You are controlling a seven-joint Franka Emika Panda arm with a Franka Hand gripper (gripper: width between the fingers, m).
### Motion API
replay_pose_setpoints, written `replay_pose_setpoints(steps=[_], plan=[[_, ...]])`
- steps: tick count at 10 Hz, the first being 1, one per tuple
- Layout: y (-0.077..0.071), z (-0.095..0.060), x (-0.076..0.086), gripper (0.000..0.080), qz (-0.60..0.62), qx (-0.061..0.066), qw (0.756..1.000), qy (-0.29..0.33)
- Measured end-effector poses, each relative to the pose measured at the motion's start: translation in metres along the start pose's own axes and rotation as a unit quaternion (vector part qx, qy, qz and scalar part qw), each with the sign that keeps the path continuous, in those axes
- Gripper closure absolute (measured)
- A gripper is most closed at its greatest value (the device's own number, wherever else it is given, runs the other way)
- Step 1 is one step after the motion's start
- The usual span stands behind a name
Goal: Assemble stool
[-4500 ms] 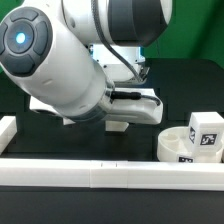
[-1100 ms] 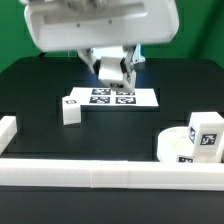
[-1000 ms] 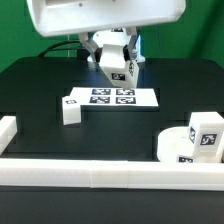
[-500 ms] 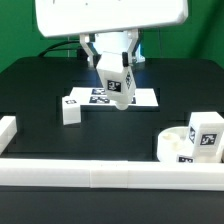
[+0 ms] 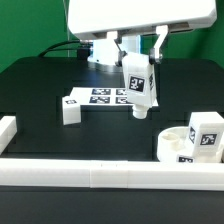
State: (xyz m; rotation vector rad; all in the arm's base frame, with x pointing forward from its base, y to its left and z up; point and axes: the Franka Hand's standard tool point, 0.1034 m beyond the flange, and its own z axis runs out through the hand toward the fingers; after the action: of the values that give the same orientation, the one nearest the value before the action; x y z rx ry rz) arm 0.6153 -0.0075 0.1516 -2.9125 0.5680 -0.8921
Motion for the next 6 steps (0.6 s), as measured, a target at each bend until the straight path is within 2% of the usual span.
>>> replay_pose_setpoints(steps=[1,3,6], plan=[[0.000,0.001,0.002,0.0474,-0.006,0.000,0.999,0.033],[-0.003,0.003,-0.004,0.0474,-0.005,0.001,0.999,0.033],[-0.022,0.001,-0.018,0.0474,-0.008,0.014,0.999,0.030]])
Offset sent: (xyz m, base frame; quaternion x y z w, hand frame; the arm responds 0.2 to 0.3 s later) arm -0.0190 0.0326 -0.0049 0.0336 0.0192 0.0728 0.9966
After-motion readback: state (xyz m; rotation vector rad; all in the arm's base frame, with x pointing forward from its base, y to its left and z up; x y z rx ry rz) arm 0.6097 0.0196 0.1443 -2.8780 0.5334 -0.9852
